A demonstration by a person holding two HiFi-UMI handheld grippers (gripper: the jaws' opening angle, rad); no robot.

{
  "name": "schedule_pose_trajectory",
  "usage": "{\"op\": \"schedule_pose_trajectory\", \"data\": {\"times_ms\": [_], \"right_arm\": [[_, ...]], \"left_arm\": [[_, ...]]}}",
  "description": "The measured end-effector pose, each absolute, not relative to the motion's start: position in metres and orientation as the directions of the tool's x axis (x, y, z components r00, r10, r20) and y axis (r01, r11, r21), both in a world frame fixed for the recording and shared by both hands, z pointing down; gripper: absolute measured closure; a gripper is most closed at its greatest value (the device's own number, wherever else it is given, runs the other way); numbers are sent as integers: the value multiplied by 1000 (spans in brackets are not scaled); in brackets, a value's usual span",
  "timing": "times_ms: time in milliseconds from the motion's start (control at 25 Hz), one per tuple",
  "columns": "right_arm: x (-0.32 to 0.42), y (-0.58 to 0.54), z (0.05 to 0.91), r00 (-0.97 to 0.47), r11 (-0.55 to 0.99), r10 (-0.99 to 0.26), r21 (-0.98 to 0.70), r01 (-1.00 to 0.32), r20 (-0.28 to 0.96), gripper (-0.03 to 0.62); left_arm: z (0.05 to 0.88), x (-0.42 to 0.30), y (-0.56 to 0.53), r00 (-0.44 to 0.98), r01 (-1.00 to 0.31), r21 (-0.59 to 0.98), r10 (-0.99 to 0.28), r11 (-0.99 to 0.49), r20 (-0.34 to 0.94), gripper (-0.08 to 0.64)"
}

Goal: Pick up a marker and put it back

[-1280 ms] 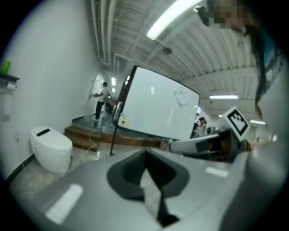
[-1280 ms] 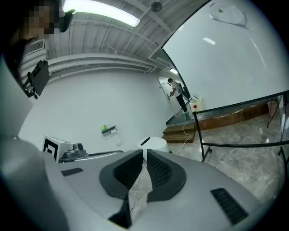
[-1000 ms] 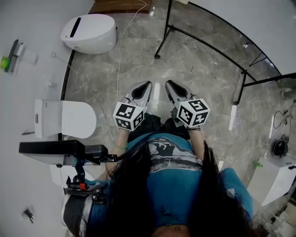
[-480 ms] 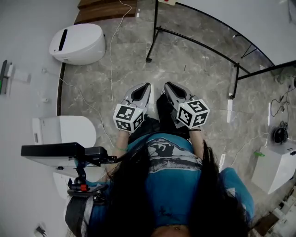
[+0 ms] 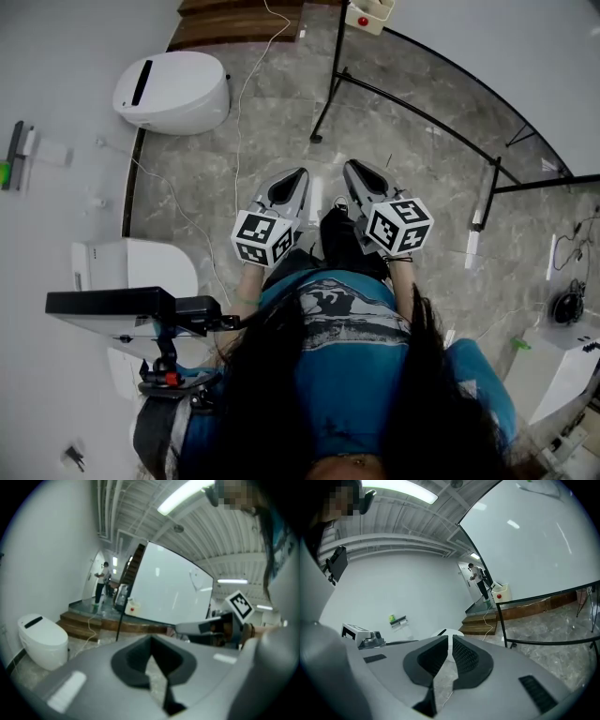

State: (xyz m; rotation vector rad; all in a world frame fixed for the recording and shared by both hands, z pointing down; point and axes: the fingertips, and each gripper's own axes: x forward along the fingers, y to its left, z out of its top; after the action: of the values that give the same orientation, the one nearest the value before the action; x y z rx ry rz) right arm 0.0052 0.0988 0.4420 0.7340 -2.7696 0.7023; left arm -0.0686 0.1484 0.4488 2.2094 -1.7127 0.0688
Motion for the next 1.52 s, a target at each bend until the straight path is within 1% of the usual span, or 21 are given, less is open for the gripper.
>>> {"op": "schedule_pose_trajectory", "data": {"times_ms": [240,400,520,800,1120,1520], "right_arm": [[-3,15,436,-868,778,-404,-390,-493,290,557],[-4,-66,449,-875,778,-387,-406,-480,292,557],[-6,-101,453,-882,785,-372,-409,-465,288,557],[-11,-127,433,-897,808,-347,-399,-434,273,557],[-4,-153,440,-904,798,-333,-430,-422,267,557],[2,-165,443,-889,778,-362,-434,-454,281,557]], "left_arm": [[444,-75,66,259,-951,235,-935,-203,243,558],[457,-73,-13,252,-953,233,-931,-192,264,558],[461,-72,-47,243,-956,227,-932,-184,269,558],[441,-73,-72,213,-964,212,-943,-160,258,558],[443,-62,-101,215,-968,193,-933,-162,290,558],[447,-53,-120,265,-958,191,-910,-212,318,558]]}}
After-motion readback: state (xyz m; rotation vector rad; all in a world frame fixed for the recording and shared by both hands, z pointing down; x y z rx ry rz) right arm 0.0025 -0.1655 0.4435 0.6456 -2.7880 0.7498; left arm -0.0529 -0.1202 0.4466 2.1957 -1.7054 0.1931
